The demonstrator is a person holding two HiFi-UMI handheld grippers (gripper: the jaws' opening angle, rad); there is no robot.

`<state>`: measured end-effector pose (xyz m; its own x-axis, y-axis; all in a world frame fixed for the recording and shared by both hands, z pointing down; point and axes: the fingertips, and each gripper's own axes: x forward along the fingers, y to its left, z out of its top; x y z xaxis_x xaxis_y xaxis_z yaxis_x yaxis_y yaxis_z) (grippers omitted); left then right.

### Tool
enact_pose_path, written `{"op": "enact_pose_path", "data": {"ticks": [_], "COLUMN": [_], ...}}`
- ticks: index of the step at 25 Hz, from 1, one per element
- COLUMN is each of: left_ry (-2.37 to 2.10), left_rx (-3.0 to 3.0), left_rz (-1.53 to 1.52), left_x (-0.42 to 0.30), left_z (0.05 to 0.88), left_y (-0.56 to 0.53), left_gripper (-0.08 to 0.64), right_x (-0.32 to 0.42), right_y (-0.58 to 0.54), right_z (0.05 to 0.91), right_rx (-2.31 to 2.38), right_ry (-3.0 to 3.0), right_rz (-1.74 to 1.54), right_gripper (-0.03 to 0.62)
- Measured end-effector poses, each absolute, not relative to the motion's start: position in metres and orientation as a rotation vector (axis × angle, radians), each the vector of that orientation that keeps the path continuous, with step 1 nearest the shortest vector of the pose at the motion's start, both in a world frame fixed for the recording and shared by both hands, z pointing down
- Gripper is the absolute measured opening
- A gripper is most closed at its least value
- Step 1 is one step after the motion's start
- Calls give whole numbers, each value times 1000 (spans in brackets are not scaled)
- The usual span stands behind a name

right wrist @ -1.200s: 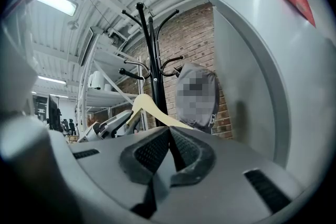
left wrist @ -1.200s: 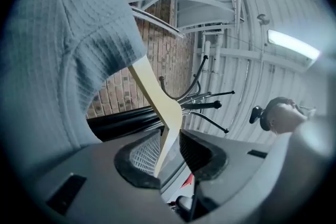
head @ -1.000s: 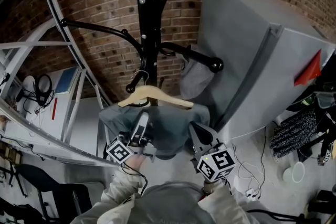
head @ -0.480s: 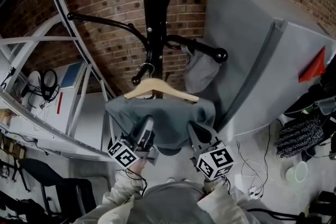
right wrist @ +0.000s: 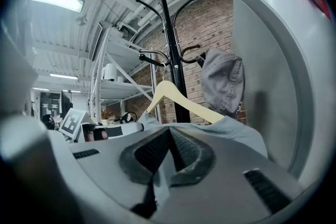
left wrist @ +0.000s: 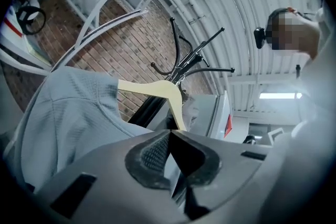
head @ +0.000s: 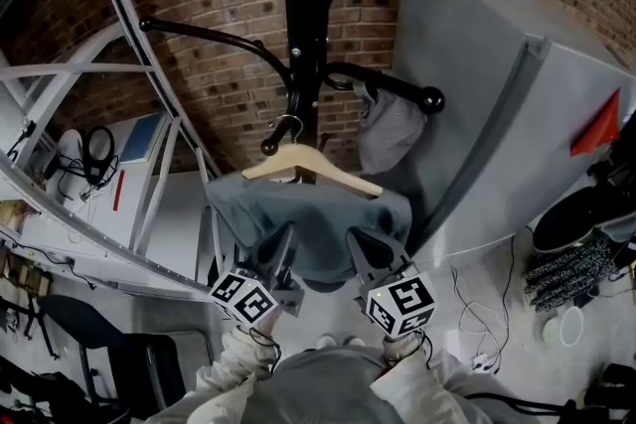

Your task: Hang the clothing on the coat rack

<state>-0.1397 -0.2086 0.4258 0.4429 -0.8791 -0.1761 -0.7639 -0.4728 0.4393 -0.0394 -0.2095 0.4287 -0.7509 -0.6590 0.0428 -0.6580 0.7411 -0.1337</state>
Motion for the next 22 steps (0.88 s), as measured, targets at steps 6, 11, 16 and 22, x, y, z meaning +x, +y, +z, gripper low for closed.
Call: {"op": "enact_pose_path", "data": {"ticks": [6, 11, 16, 22], "left_ry": [-1480, -1552, -1534, -1608], "left_rx": [2450, 2497, 2473, 2510], "left_rz": [-399, -290, -317, -250], "left_x": [-128, -117, -116, -113], "left_z": [421, 421, 433, 435], "left_y": [-200, -196, -196, -198], "left_gripper": [9, 9, 9, 9], "right_x": [-55, -55, -54, -48], "right_y": [-201, -199, -199, -204], "right_z": [433, 436, 435, 432], "right_rx": [-1071, -1082, -1076, -1087], "right_ry": [2977, 2971, 2959, 2937], "right_rz": [-196, -196, -197, -182], "right_gripper": [23, 23, 24, 23]}}
